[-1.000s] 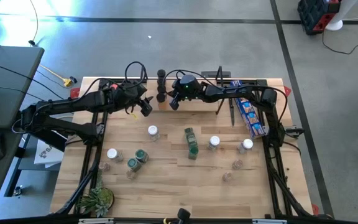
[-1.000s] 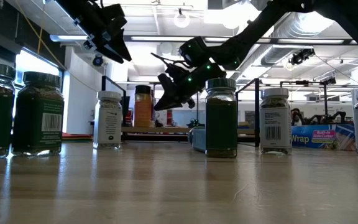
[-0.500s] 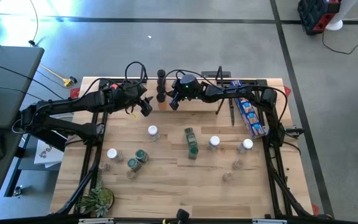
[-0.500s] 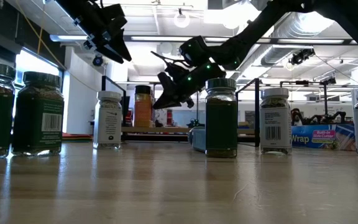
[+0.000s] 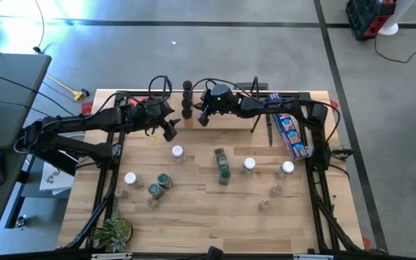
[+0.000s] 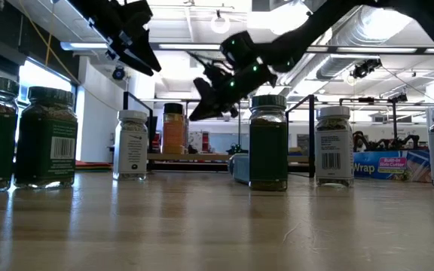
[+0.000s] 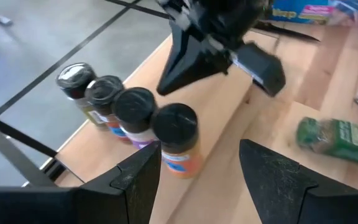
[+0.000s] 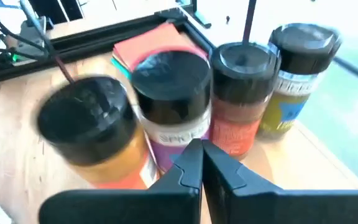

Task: Shelf spices
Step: Adjust the black seasoning bottles on the shelf

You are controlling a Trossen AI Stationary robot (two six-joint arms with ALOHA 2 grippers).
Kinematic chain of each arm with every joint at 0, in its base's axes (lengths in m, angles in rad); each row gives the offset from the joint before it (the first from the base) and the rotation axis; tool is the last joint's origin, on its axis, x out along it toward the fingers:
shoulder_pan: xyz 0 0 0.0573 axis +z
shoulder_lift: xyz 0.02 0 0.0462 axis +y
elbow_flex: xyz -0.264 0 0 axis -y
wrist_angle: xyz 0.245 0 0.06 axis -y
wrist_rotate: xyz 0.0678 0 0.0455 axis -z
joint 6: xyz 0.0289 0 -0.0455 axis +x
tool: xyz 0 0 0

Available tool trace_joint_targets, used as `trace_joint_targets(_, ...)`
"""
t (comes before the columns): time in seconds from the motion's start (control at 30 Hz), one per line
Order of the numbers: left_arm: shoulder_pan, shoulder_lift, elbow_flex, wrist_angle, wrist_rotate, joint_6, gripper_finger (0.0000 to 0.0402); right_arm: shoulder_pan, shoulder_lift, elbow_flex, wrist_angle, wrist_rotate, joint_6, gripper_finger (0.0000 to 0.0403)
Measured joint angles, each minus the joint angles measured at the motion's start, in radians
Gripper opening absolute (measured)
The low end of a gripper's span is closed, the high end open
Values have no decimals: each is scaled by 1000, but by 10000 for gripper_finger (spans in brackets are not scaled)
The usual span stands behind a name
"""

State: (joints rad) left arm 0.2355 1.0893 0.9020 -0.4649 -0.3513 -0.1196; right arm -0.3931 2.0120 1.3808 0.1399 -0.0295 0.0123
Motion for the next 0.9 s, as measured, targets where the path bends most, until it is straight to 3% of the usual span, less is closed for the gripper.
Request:
trace_joint_targets(0.1,-27,0,0,-11,-18,0,210,42,-37,0,-98,56,-40,0)
trace_joint_targets(0.33,-73,1,0,-14,-108,-15,210,152,-13,-8,-174,27,-145,0)
trace_joint_targets(0.63,-82,1,0,-10,-143,-18,210,174,94,-10,14,30,-128,0)
trace_joint_targets(0.9,-82,1,0,-9,-143,-27,210,148,101,-10,55,30,-114,0)
